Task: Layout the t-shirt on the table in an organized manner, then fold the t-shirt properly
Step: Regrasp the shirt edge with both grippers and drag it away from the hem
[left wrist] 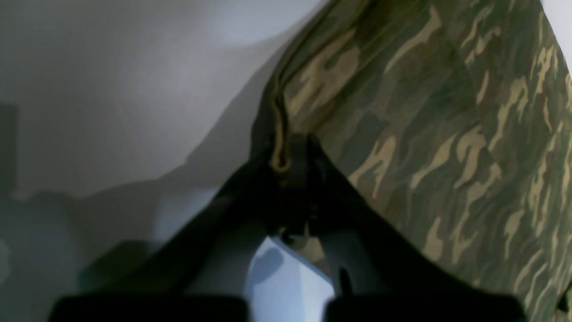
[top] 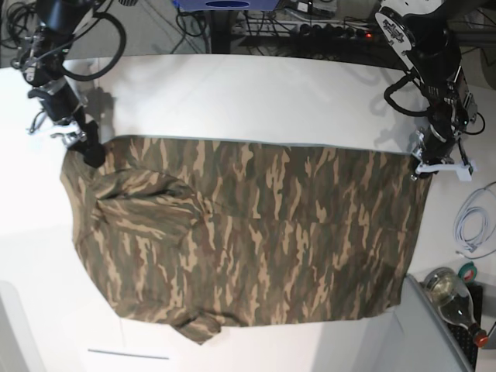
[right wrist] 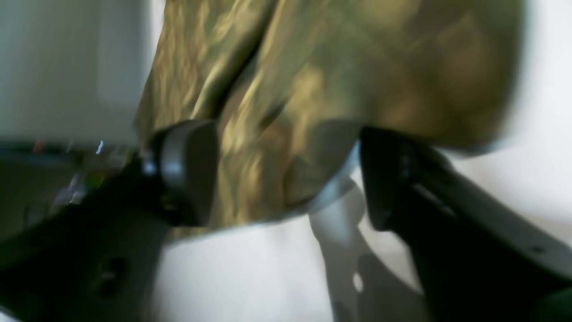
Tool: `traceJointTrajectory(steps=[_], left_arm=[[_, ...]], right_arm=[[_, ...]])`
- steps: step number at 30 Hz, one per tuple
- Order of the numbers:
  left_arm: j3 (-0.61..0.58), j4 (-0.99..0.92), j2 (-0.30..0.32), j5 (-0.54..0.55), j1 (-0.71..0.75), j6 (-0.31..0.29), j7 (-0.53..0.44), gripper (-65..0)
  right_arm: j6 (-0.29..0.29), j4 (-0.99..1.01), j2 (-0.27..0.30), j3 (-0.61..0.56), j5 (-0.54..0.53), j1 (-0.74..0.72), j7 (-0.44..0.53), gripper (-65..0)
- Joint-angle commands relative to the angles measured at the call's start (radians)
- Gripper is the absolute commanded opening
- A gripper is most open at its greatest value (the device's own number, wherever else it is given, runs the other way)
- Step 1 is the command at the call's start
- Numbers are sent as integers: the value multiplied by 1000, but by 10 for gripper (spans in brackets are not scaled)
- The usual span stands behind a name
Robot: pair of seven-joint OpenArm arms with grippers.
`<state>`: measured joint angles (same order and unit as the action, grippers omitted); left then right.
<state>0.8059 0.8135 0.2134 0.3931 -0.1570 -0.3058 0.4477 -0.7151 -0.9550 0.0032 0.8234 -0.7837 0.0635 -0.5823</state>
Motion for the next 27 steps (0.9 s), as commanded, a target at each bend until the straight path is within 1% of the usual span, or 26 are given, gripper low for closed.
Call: traceJointTrajectory(steps=[1,3,4,6,8,10,12,13,14,15,16,17,18,19,22,25,27], left_arm=[[-3,14,11,-12,-6,12,12,-650],[-43,16,16,-12,-6,12,12,-650],[-62,19,16,-12,4,12,12,-650],[-101,20,17,-7,9,12,7,-650],[-107,20,17,-6,12,12,6,-650],[-115,20,13,-6,14,12,6,-650],[-116,20,13,-6,14,12,6,-650],[-116,20,11,-6,14,12,6,-650],[-116,20,13,-6,14,12,6,-650],[-116,20,14,-6,14,12,6,-650],[-116,20,16,-6,14,12,7,-650],[-116,20,17,-6,14,12,7,-650],[-115,20,17,-6,14,12,9,-650],[-113,20,17,-7,14,12,10,-650],[-112,20,19,-9,15,12,10,-650],[-115,37,28,-4,46,12,12,-650],[-118,96,22,-4,78,12,12,-650]], right_arm=[[17,0,7,4,11,-9,-5,-308],[17,8,14,-2,11,-24,-5,-368],[17,11,21,-5,11,-32,-5,-378],[17,31,27,-5,11,-47,-3,-368],[17,52,28,3,11,-60,-3,-342],[17,72,44,0,11,-64,6,-314],[17,98,47,-3,11,-72,40,-311],[17,112,48,-5,11,-81,61,-320],[17,127,51,-5,11,-83,72,-341],[17,140,53,-5,11,-86,77,-380],[17,143,60,-5,11,-86,75,-450],[17,143,68,-5,11,-86,74,-543],[17,143,68,-5,11,-86,74,-612],[17,140,71,-5,11,-84,74,-650],[17,135,73,-3,11,-77,71,-639],[17,66,73,0,10,-41,20,-650],[17,-3,68,-2,10,-12,-14,-650]])
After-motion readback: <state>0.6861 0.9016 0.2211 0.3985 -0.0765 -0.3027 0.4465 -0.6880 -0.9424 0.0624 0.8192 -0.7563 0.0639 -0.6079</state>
